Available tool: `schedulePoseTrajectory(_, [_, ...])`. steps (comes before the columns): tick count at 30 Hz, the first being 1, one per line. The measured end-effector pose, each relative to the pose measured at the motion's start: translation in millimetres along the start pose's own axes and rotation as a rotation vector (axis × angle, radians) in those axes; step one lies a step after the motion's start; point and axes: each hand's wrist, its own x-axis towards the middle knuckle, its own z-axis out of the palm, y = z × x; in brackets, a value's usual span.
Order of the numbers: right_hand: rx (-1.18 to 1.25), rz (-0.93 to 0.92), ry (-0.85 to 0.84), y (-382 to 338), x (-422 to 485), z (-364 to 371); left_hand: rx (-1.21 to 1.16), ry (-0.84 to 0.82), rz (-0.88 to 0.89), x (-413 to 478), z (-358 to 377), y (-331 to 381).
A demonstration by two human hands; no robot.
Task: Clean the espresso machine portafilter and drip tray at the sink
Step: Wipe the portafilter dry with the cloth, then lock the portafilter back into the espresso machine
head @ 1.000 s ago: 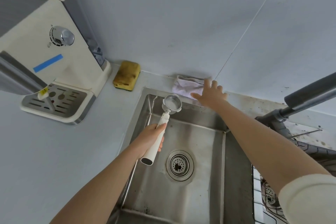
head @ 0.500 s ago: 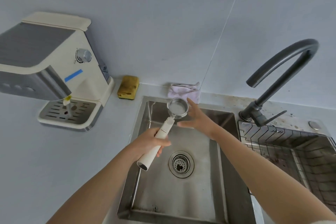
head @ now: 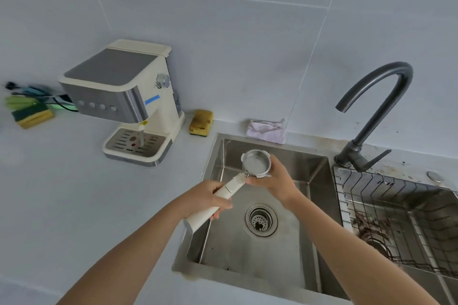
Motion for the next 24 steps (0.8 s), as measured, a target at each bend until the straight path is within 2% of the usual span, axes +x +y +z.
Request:
schedulePoseTrajectory(4, [0.026,-0.014,-0.019,-9,-22,20,0.063,0.134,-0.024,-37,2,-10])
schedulePoseTrajectory(11, [0.078,-0.028,-0.008,-22,-49,65,0.307,0.297,-0.081,-94,-13,-23])
schedulePoseTrajectory(17, [0.077,0.019,0.025,-32,-47,113,0.462,0.334,-0.153,-121,-45,-47])
schedulePoseTrajectory(24, [0.074,0.026,0.077,-49,-28,210,0.674,0.311,-0.159,-148,-129,-96])
